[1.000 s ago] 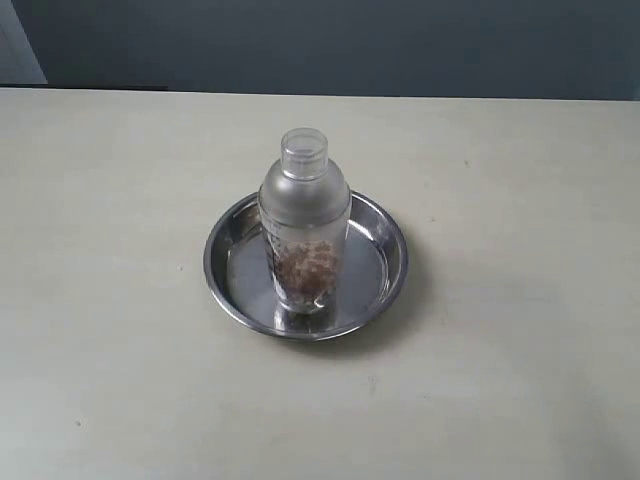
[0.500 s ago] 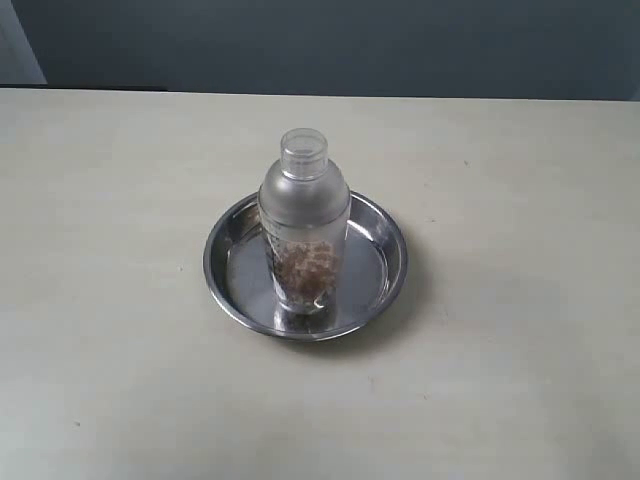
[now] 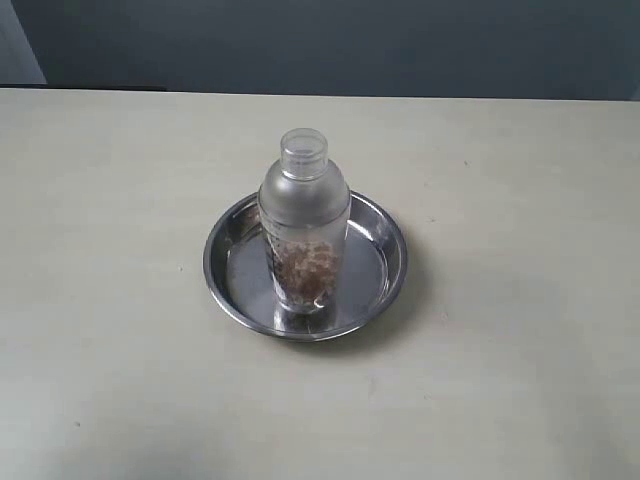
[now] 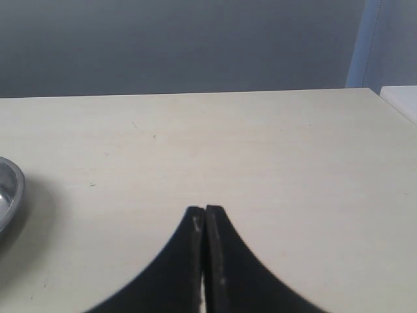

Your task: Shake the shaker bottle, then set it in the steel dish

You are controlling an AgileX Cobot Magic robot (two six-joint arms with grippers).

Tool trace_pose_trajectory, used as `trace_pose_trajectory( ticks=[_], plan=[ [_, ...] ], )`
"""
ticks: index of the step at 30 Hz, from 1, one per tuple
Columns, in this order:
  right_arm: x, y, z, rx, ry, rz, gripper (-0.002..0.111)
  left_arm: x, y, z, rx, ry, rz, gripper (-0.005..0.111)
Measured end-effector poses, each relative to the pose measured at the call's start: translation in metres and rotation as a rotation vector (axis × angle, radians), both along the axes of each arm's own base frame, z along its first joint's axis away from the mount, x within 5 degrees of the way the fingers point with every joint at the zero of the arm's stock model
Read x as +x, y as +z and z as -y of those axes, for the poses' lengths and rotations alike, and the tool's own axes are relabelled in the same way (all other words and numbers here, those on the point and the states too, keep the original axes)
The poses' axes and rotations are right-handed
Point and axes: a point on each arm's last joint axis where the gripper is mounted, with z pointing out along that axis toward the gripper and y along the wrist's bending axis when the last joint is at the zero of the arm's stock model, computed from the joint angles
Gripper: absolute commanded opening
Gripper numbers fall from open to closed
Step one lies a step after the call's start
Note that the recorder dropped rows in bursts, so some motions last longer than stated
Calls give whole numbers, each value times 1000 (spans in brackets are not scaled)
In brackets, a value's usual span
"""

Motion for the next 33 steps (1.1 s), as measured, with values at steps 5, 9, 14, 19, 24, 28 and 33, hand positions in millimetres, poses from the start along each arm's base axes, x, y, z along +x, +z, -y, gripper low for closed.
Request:
trace_pose_trajectory(
  ticks=[5, 9, 14, 19, 24, 28, 33],
  plan=[
    [0, 0, 0, 0, 0, 0, -1, -1, 0, 0, 23, 5, -2, 0],
    [0, 0, 0, 0, 0, 0, -1, -4, 0, -1, 27, 14, 6, 0],
    [0, 0, 0, 0, 0, 0, -1, -5, 1, -1, 54, 18, 18, 0],
    [0, 0, 0, 0, 0, 0, -1, -5, 1, -1, 68, 19, 17, 0],
    [0, 0, 0, 0, 0, 0, -1, -5, 1, -2, 91, 20, 12, 0],
    [0, 0, 0, 0, 0, 0, -1, -5, 0, -2, 118, 22, 6, 0],
    [0, 0, 0, 0, 0, 0, -1, -6, 0, -3, 145, 23, 0, 0]
  ],
)
